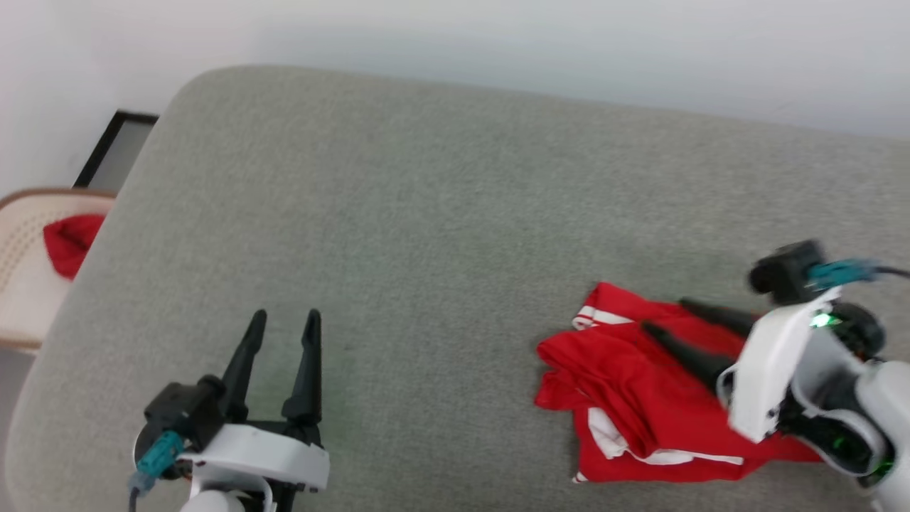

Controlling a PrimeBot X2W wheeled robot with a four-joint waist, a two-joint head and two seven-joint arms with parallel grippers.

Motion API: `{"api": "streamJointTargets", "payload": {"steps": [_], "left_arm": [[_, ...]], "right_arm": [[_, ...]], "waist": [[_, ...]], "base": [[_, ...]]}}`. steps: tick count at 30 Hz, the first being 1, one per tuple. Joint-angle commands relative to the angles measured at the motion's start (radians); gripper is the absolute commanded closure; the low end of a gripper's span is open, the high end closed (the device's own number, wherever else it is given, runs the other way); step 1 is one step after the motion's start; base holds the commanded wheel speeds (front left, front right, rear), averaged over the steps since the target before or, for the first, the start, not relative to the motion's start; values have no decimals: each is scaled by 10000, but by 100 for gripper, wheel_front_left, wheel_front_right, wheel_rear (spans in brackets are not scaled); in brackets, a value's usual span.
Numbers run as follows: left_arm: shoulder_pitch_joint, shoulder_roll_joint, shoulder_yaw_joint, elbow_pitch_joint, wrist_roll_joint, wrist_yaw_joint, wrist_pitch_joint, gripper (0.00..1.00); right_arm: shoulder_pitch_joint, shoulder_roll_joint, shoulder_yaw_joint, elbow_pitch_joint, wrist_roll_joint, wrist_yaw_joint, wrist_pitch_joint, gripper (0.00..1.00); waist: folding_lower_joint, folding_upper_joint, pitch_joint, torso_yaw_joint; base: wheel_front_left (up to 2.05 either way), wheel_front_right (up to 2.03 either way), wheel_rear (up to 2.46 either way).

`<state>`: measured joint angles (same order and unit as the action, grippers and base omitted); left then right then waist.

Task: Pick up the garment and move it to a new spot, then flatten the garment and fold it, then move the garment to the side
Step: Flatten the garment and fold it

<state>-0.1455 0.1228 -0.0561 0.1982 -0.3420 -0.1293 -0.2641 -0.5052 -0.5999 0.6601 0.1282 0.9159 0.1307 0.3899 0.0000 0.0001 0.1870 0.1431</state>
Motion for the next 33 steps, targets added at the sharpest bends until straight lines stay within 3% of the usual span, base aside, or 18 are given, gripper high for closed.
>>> {"api": "streamJointTargets", "payload": {"steps": [1,9,16,23,33], "left_arm": [[158,74,8,4,184,-20,5,0],[480,241,-38,683,-193,-20,5,0],[874,418,-197,857,-221,-20,5,0],[1659,371,-20,533,-252,-20,5,0],[2793,527,189,-453,-99,-20,5,0]], "right_arm": [[91,-61,-228,103,121,-2,-513,0],[845,-220,-773,1440,4,-2,-3472,0],[1725,175,-1350,2855,-272,-2,-5637,0],[2677,327,-2310,3272,-842,-2,-6399,0],[4388,695,-4303,2126,-1968,-2,-6541,0]], "waist": [[0,-1,-416,-414],[0,-1,-1115,-1006],[0,-1,-1806,-1205],[0,-1,-2310,-1257],[0,-1,-2568,-1298]], "base": [[0,0,0],[0,0,0],[0,0,0],[0,0,0],[0,0,0]]}}
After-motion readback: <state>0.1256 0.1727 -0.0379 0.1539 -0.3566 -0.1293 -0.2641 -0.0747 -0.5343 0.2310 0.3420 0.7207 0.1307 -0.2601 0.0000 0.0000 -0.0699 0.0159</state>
